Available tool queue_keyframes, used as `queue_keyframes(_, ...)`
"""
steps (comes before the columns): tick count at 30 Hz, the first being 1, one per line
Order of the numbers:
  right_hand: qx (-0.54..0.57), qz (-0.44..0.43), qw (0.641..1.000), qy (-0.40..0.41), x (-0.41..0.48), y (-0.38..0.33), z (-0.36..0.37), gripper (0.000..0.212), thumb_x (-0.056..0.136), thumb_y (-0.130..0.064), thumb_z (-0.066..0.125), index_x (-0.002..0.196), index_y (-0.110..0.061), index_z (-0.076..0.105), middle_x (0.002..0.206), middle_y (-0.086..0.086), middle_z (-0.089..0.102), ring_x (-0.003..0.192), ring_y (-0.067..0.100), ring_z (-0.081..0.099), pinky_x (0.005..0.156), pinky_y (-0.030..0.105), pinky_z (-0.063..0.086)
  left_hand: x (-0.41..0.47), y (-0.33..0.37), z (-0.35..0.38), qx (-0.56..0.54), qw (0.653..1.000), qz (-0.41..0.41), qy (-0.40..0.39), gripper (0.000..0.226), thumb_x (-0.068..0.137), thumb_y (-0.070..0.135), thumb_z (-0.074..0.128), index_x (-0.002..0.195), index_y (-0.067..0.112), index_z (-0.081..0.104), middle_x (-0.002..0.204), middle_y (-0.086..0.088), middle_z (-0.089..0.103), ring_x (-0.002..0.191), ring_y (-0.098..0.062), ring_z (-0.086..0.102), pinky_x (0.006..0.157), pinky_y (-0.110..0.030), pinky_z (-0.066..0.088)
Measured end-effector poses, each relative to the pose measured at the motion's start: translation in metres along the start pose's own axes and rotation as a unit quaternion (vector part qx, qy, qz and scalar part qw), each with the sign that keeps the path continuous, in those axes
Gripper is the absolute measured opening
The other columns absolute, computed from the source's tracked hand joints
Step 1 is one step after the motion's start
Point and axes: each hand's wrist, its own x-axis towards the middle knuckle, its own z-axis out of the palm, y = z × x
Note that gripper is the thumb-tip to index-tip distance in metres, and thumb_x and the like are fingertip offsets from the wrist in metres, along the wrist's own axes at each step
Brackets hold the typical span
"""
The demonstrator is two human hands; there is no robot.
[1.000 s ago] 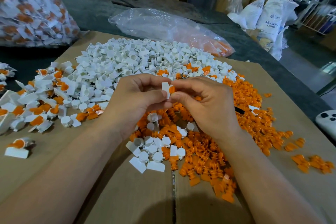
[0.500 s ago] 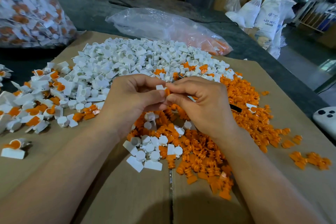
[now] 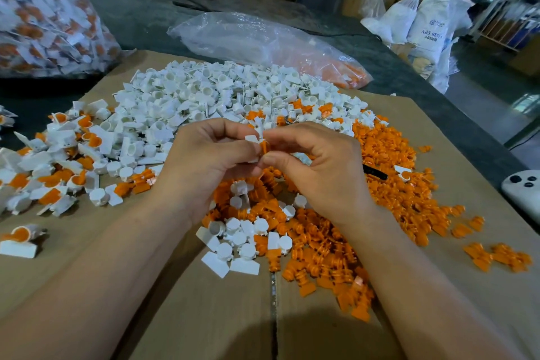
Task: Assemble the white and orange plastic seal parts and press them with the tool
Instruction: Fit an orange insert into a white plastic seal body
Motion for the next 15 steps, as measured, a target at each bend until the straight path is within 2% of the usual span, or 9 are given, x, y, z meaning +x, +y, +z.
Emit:
queue_keyframes(4, 0.03, 0.023, 0.999, -0.002, 0.0, -0.0015, 0.0005, 0.037, 0.071, -0.016, 0.073, 0.107, -0.012, 0.065, 0.091, -0.011, 0.06, 0.089, 0.001, 0.06, 0.08, 0.014, 0.049, -0.0004, 0.0021, -0.0009, -0.007, 1.0, 0.0, 0.002, 0.016, 0.074, -0.011, 0.064, 0.071, 0.005, 0.061, 0.053, -0.005, 0.064, 0.046, -0.014, 0.062, 0.046, -0.018, 0.05)
queue_keyframes(11, 0.028, 0.004, 1.0, 0.011, -0.0007, -0.0025, 0.0016, 0.036, 0.072, -0.013, 0.072, 0.106, -0.019, 0.061, 0.089, -0.012, 0.059, 0.087, 0.0, 0.058, 0.079, 0.011, 0.047, -0.0009, 0.0019, -0.0007, -0.002, 1.0, -0.001, -0.001, 0.015, 0.073, -0.009, 0.066, 0.069, 0.005, 0.062, 0.054, -0.005, 0.065, 0.048, -0.014, 0.063, 0.048, -0.018, 0.051)
queue_keyframes(15, 0.027, -0.003, 1.0, 0.002, 0.0002, -0.0025, -0.0003, 0.028, 0.074, -0.012, 0.072, 0.1, -0.019, 0.066, 0.087, -0.01, 0.062, 0.084, 0.004, 0.061, 0.076, 0.016, 0.05, -0.0005, 0.0028, -0.0009, -0.009, 1.0, -0.008, -0.006, 0.013, 0.068, -0.007, 0.067, 0.068, 0.006, 0.063, 0.055, -0.006, 0.065, 0.05, -0.016, 0.064, 0.05, -0.019, 0.053)
